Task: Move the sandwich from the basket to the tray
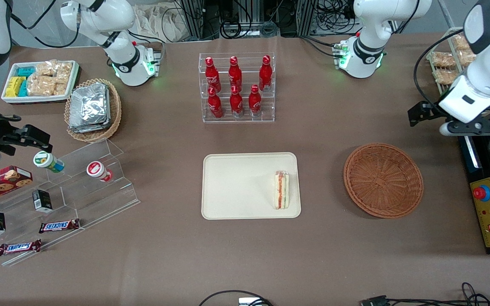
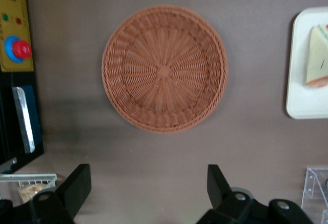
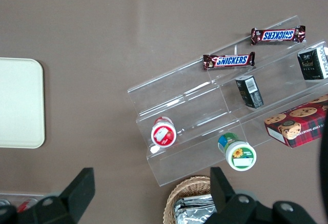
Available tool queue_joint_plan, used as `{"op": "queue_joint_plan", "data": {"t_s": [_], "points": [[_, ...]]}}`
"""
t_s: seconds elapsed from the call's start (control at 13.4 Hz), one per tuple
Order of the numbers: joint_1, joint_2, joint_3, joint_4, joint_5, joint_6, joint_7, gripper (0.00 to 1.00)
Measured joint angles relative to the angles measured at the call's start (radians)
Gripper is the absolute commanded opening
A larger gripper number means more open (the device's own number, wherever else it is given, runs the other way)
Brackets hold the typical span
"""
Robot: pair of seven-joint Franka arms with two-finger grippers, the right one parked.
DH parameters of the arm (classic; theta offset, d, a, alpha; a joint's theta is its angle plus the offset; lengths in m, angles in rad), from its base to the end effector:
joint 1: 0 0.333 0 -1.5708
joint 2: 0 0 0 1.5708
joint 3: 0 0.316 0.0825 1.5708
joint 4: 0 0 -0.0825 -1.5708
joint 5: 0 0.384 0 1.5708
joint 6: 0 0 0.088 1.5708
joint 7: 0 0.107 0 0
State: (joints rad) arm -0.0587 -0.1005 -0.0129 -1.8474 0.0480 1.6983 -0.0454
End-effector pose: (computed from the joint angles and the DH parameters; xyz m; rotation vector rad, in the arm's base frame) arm 0.5246 -0.0333 0.5586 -3.0889 0.0515 0.0706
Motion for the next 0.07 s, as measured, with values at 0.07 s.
{"op": "queue_joint_plan", "data": {"t_s": [0.07], "points": [[-0.001, 0.028, -0.004, 0.047, 0.0, -0.022, 0.001, 1.0]]}}
